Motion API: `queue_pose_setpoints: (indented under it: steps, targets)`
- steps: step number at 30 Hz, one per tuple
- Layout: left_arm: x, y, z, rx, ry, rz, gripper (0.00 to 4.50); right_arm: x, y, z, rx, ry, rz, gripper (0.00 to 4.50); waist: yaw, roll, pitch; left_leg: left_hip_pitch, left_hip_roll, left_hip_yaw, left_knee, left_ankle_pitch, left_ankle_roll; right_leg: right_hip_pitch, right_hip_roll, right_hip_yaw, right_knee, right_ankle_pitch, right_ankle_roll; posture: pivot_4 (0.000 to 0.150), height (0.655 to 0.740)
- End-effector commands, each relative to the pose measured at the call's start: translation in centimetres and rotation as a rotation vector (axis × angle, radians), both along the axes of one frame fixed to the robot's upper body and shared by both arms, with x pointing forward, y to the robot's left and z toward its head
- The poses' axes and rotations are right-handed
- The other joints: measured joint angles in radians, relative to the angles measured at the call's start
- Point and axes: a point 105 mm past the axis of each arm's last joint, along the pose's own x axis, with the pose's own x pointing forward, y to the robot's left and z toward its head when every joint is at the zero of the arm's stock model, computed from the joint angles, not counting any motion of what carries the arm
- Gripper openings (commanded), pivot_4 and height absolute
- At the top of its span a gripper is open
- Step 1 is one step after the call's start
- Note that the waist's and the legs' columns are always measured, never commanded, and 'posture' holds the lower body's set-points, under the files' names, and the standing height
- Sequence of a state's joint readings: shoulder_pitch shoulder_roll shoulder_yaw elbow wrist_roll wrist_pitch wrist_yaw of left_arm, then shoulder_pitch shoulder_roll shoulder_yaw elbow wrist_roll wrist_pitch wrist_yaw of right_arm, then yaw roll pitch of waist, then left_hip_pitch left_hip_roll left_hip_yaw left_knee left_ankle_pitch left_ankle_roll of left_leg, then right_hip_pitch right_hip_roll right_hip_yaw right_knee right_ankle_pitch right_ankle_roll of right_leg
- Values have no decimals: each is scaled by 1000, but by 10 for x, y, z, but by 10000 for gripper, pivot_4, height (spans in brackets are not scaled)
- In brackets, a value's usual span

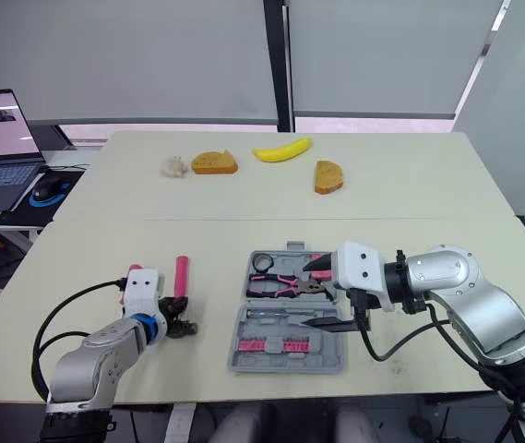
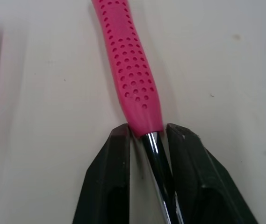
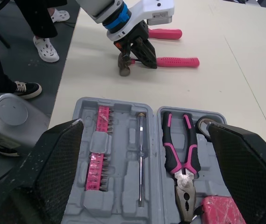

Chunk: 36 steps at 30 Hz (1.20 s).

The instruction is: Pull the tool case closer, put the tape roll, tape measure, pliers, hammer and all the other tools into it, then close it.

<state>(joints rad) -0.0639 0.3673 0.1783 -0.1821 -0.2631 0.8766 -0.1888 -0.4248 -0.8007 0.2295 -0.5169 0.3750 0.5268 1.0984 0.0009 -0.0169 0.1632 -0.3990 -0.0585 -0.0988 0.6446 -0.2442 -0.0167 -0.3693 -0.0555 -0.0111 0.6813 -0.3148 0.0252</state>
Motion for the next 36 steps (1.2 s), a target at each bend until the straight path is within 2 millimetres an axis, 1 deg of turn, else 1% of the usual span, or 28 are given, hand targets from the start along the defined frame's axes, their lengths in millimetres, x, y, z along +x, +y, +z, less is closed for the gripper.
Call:
queue_pose_setpoints:
  steps: [1, 5, 9, 19, 27, 31, 33, 34, 36]
  targets:
    - [-9, -9, -9, -12, 42, -44, 2931, -4, 2, 7, 7, -41, 22, 45000, 0, 0, 0, 0, 0, 0, 0, 0, 0, 0, 0, 0, 0, 0, 0, 1500, 7400]
    - [-18, -13, -2, -16, 36, -58, 2930, -6, 1, 6, 4, -37, 23, 45000, 0, 0, 0, 0, 0, 0, 0, 0, 0, 0, 0, 0, 0, 0, 0, 1500, 7400]
    - [-26, -23, 2, -31, 38, -66, 2927, -6, 1, 5, -2, -33, 27, 45000, 0, 0, 0, 0, 0, 0, 0, 0, 0, 0, 0, 0, 0, 0, 0, 1500, 7400]
    - [-36, -39, 2, -69, 52, -36, 2919, -7, -2, 2, -27, -20, 44, 45000, 1, 0, 0, 0, 0, 0, 0, 0, 0, 0, 0, 0, 0, 0, 0, 1500, 7400]
    - [-37, -44, 2, -95, 61, -12, 2918, -7, -3, 0, -38, -15, 48, 45000, 2, 0, 0, -1, 0, 0, 0, 0, 0, 0, 0, 0, 0, 0, 0, 1500, 7400]
    - [-38, -40, 1, -119, 58, -1, 2918, -6, -3, 0, -41, -19, 45, 45000, 3, 0, 0, 0, 0, 0, 0, 0, 0, 0, 0, 0, 0, 0, 0, 1500, 7400]
    - [-38, -40, 3, -126, 48, -17, 10194, -7, -3, 0, -42, -20, 46, 45000, 3, -1, 0, -1, 0, 0, 0, 0, 0, 0, 0, 0, 0, 0, 0, 1500, 7400]
    - [-39, -39, 5, -129, 42, -23, 12355, -7, -4, 0, -44, -23, 46, 45000, 3, -1, 0, -1, 0, 0, 0, 0, 0, 0, 0, 0, 0, 0, 0, 1500, 7400]
    - [-40, -37, 11, -130, 25, -29, 18350, -8, -4, 0, -55, -41, 54, 45000, 3, -1, 0, -1, 0, 0, 0, 0, 0, 0, 0, 0, 0, 0, 0, 1500, 7400]
